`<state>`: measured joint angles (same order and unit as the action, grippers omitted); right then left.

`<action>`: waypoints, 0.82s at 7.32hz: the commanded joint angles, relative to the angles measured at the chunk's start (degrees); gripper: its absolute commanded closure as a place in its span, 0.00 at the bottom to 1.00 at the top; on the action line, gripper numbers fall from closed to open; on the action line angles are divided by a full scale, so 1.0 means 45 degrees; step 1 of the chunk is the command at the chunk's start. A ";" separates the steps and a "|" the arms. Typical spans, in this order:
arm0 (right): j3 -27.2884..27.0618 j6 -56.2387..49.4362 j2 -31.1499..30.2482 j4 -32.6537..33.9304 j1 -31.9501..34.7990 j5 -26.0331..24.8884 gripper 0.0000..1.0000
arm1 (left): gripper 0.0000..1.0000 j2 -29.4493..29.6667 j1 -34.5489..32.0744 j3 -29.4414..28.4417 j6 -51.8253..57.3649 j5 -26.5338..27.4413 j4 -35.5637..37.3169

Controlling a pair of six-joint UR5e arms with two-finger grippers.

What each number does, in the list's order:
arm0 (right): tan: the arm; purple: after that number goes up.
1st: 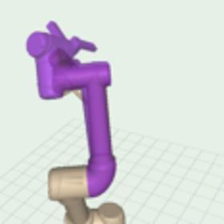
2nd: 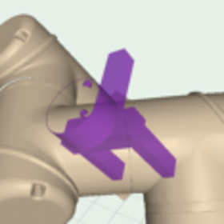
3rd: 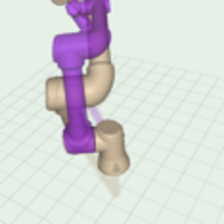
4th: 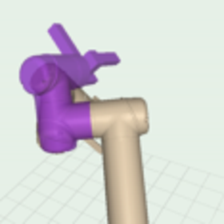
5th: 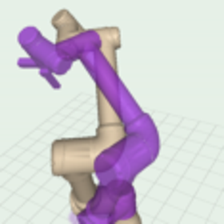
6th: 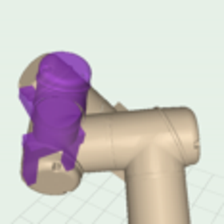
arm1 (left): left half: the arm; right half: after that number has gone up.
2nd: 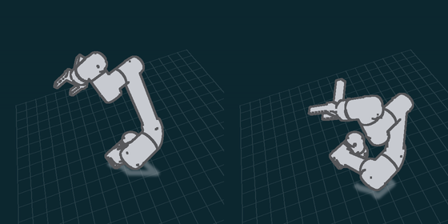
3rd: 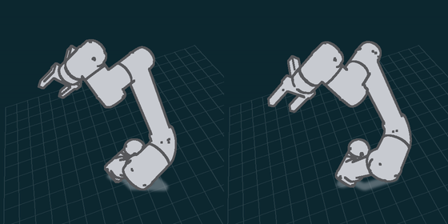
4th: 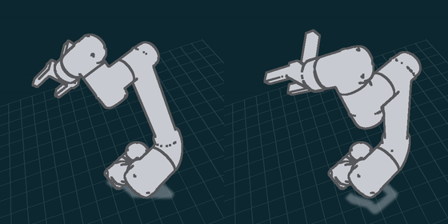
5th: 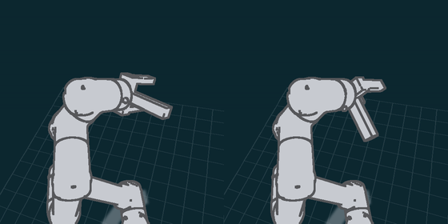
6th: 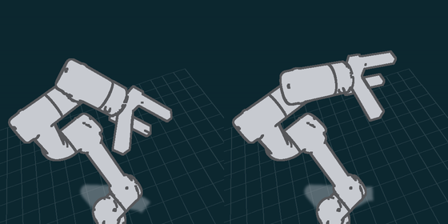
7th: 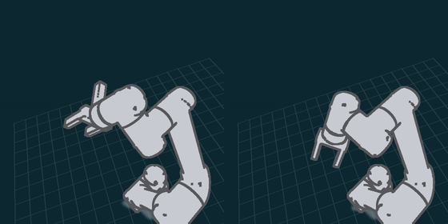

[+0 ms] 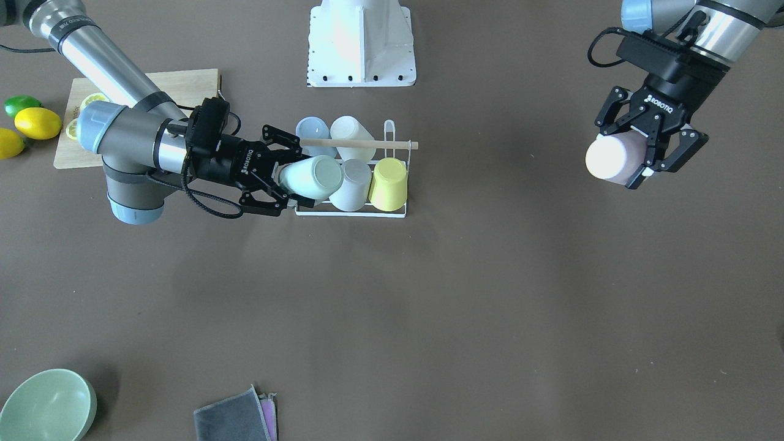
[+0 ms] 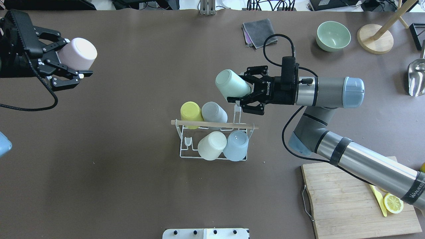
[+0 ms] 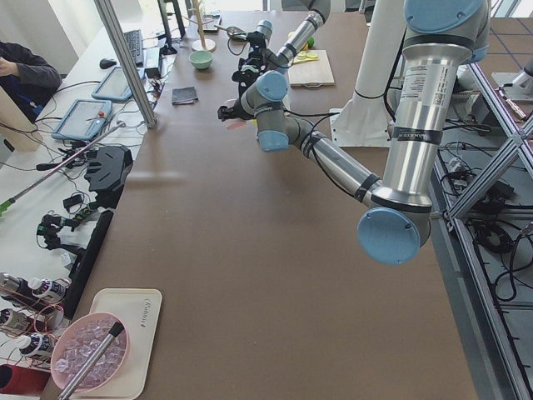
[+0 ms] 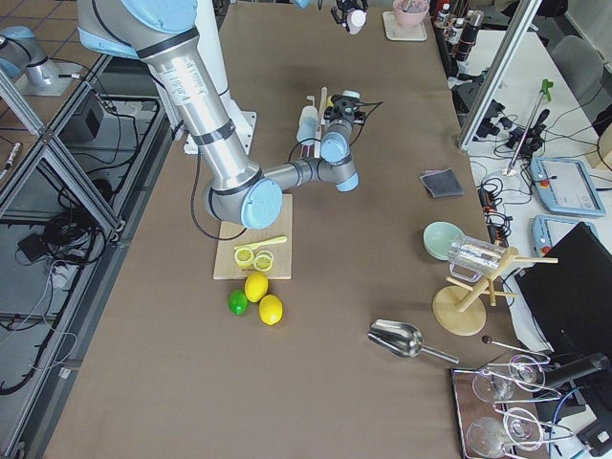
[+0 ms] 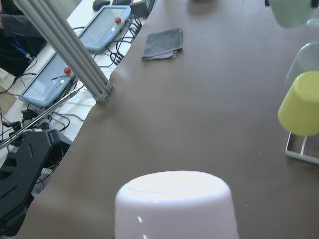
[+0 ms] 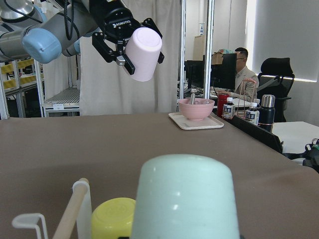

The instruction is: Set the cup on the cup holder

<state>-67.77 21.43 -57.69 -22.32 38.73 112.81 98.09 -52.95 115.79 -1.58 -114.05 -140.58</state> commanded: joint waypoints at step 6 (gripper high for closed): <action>-0.0797 -0.0388 -0.0733 0.0136 -0.0580 0.0009 0.73 | 0.85 0.0116 0.4668 -0.0163 -0.2012 0.4415 -0.6894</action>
<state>-70.06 19.70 -59.80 -21.73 36.24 112.82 98.36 -37.05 115.69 -10.58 -100.03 -165.74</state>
